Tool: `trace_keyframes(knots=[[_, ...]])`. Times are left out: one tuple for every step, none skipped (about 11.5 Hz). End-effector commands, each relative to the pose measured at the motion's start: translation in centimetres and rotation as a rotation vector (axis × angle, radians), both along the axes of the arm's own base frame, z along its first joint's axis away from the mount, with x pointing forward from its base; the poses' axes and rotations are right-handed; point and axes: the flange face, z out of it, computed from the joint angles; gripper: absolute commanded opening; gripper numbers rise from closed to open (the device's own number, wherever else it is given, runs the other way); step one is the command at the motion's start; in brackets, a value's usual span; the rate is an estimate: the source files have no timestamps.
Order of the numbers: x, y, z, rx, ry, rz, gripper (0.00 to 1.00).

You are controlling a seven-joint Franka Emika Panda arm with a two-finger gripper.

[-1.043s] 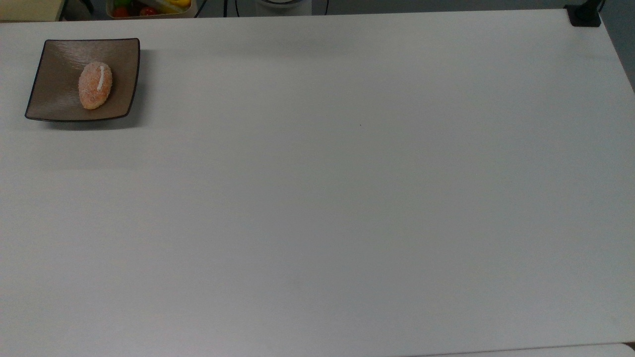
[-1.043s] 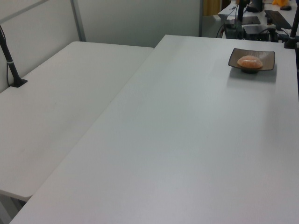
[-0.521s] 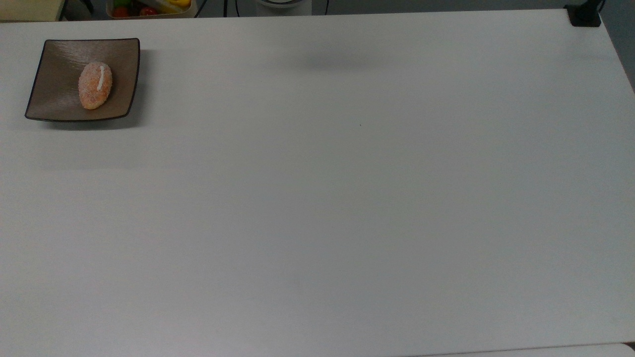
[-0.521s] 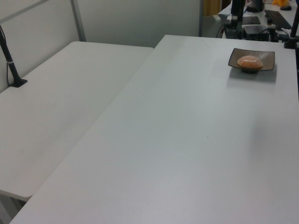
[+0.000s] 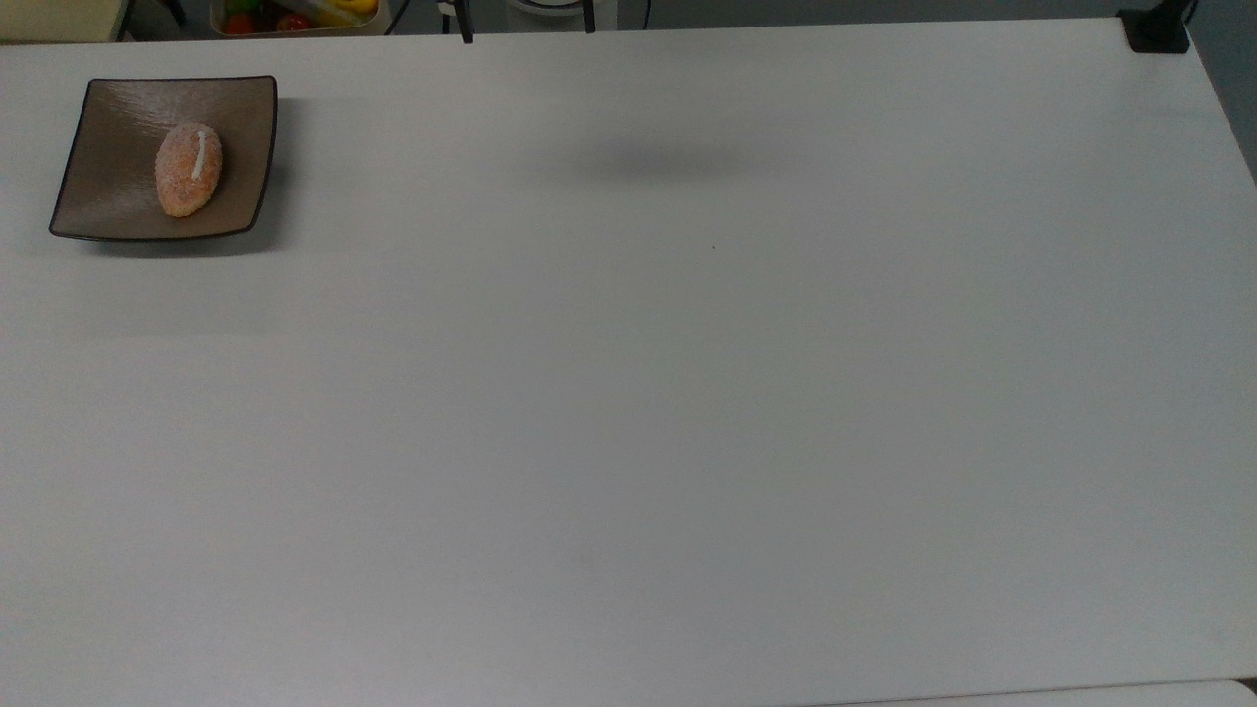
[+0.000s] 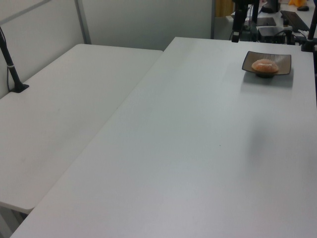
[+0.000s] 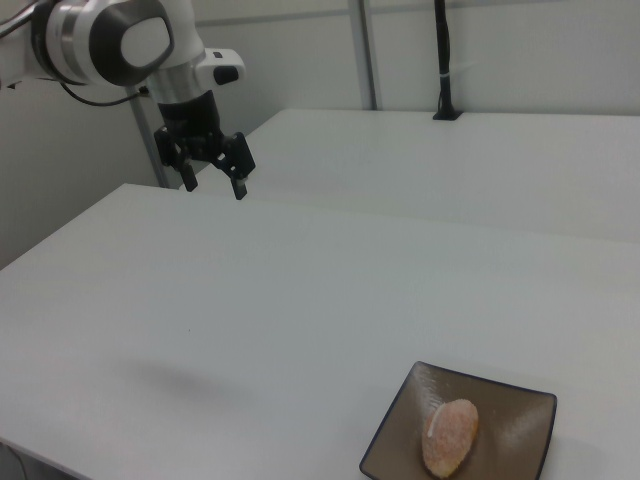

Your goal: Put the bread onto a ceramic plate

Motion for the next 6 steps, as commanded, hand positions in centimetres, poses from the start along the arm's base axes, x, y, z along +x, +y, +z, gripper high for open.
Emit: trace_keyframes(knots=[[0.08,-0.67,-0.22,-0.012,-0.023,0.049,1.00],[0.13,-0.65,-0.23,-0.011,-0.023,0.048,1.00],[0.10,-0.48,-0.24,-0.010,-0.021,0.047,1.00],[0.09,-0.40,-0.24,-0.010,-0.021,0.046,1.00],[0.10,-0.48,-0.24,-0.010,-0.020,0.043,1.00],[0.08,-0.31,-0.24,-0.010,-0.020,0.042,1.00]])
